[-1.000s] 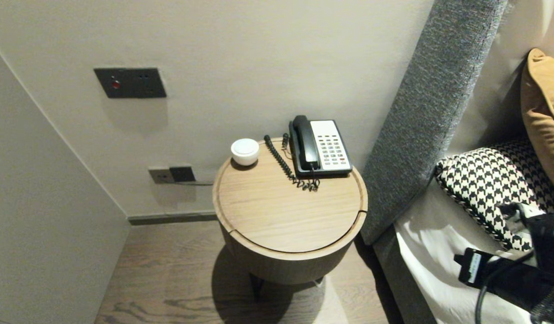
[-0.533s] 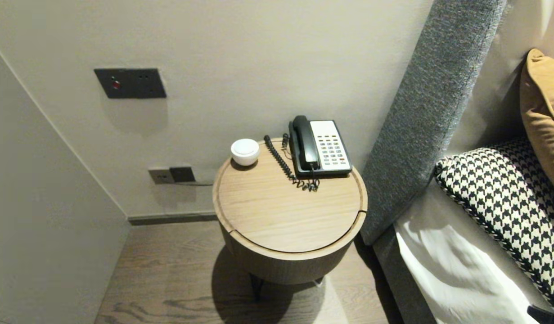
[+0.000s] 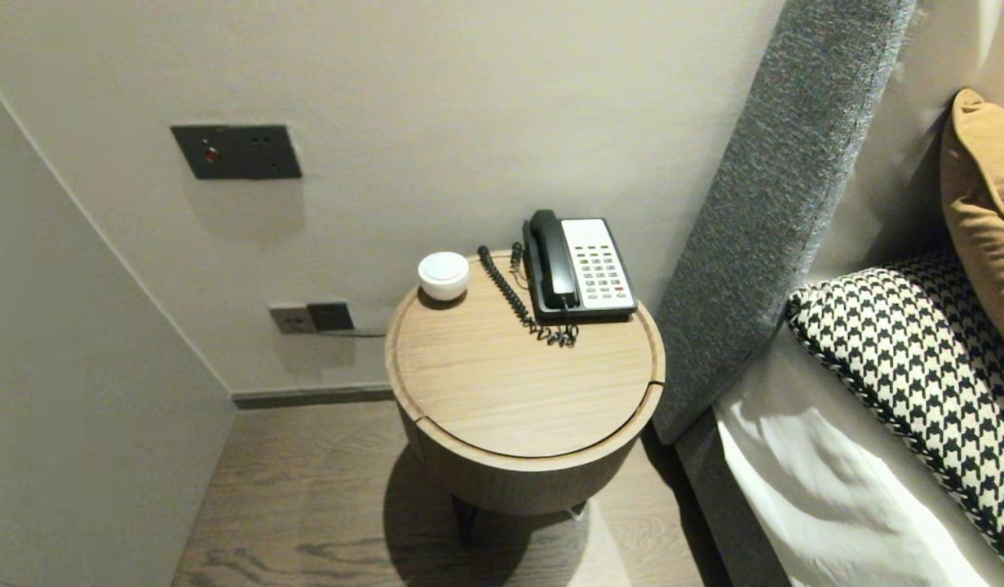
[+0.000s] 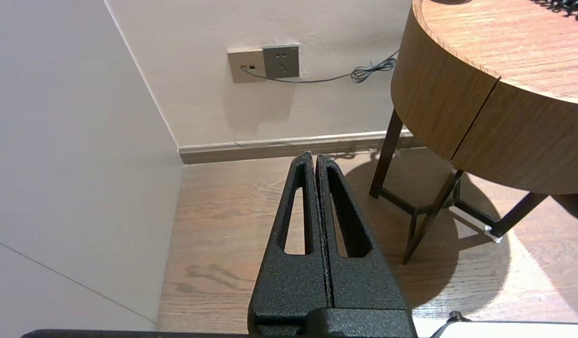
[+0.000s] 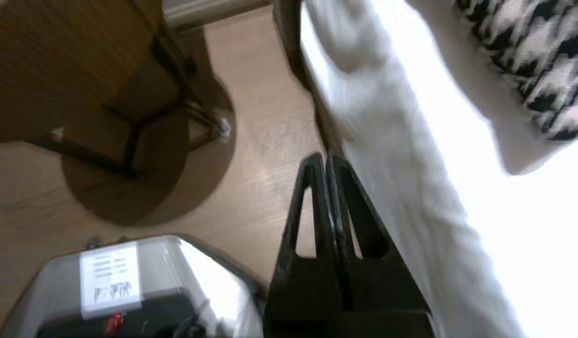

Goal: Open the nightstand drawer

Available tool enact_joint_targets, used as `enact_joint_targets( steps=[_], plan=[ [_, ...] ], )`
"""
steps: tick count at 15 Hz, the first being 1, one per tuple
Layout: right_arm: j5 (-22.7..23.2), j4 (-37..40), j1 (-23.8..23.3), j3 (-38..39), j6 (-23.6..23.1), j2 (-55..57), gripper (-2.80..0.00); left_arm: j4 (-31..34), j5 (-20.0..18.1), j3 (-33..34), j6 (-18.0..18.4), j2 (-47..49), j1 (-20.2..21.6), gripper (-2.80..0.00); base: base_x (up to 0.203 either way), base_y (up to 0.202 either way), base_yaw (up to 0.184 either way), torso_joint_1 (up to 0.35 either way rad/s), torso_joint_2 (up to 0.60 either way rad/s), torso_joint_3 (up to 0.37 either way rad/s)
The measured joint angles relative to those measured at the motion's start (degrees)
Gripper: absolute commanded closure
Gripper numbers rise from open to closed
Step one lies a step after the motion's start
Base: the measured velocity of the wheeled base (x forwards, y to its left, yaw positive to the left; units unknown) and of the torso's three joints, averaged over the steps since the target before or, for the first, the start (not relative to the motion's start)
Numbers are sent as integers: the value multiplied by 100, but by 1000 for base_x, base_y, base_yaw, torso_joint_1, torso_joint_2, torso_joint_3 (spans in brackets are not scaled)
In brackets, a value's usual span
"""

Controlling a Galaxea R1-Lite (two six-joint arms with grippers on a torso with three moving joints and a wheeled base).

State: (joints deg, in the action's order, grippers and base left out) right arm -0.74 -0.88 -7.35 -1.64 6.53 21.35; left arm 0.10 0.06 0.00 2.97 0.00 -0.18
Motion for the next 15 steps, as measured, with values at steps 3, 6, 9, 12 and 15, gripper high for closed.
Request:
enact_joint_targets(
  steps=[3, 6, 9, 12, 15],
  plan=[
    [1, -60, -41, 78, -105, -391, 0, 0, 2, 0, 0, 0, 0, 0, 0, 0, 0, 0, 0, 0],
    [11, -328, -52, 157, -708, -527, 0, 0, 2, 0, 0, 0, 0, 0, 0, 0, 0, 0, 0, 0],
    [12, -419, -27, 164, -884, -577, 0, 0, 2, 0, 0, 0, 0, 0, 0, 0, 0, 0, 0, 0],
    [11, -422, 190, 164, -766, -617, 0, -2, 2, 0, 0, 0, 0, 0, 0, 0, 0, 0, 0, 0],
    [12, -446, 441, 164, -792, -935, 0, 0, 2, 0, 0, 0, 0, 0, 0, 0, 0, 0, 0, 0]
  ],
)
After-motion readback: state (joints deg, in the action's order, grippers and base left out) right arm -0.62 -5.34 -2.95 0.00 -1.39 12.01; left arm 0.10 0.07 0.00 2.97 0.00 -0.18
